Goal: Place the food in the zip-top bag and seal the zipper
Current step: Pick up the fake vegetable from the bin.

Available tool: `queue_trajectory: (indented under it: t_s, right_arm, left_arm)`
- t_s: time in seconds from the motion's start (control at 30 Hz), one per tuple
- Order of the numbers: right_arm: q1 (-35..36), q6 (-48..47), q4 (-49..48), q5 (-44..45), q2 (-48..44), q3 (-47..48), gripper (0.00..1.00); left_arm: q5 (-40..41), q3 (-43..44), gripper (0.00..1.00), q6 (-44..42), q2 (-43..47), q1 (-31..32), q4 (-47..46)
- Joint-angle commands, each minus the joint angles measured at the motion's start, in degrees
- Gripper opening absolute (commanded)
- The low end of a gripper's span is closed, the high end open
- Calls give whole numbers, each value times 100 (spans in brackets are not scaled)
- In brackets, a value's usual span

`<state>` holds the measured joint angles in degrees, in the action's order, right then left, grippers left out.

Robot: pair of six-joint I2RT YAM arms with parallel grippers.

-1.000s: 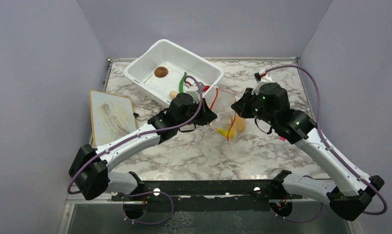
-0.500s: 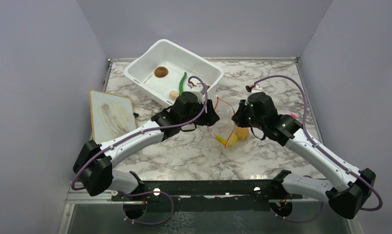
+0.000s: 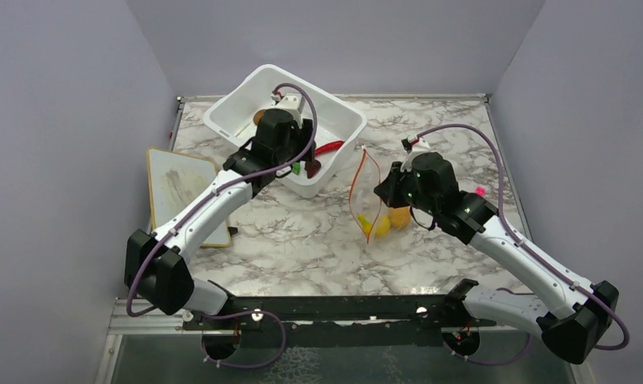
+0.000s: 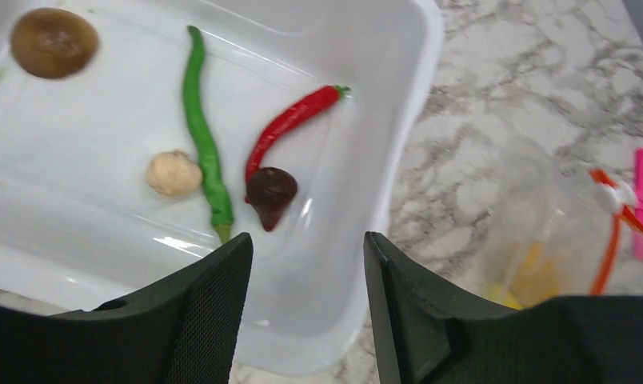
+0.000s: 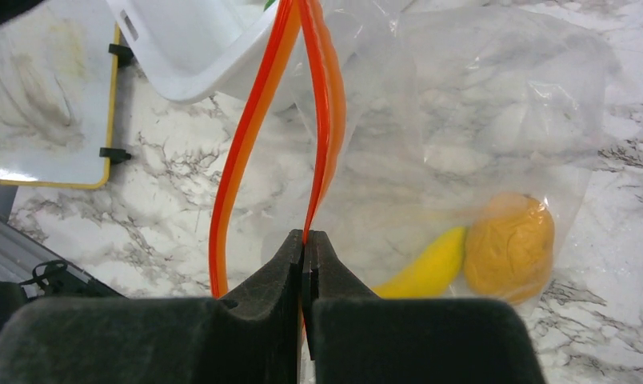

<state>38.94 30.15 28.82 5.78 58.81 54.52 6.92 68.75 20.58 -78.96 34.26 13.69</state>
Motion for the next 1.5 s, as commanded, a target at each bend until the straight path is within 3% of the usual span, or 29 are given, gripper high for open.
queue_trajectory:
  t_s: [0.0, 0.23, 0.43, 0.63, 0.97, 1.47]
  right_arm:
    - [22, -274, -321, -337, -76, 156, 1]
    - [26, -436, -179, -369, -99, 430, 1]
    - [26, -459, -323, -329, -104, 384, 1]
    - [25, -686, -104, -263, 119, 745, 1]
    - [26, -600, 86, 86, -125, 622, 1]
    - [26, -519, 297, 237, -244, 757, 1]
  left_arm:
    - [-172, 586, 56, -668, -561, -600, 297]
    - [-155, 1944, 56, -1420, -1866, -880, 796]
    - [-827, 3258, 59, -2019, -3216, -1112, 1015]
    - [-922, 4301, 62, -2282, -4410, -1372, 1193]
    - [-1102, 5114, 56, -2571, -5555, -1618, 1227]
    - [-1255, 5532, 52, -2507, -6346, -1695, 1223]
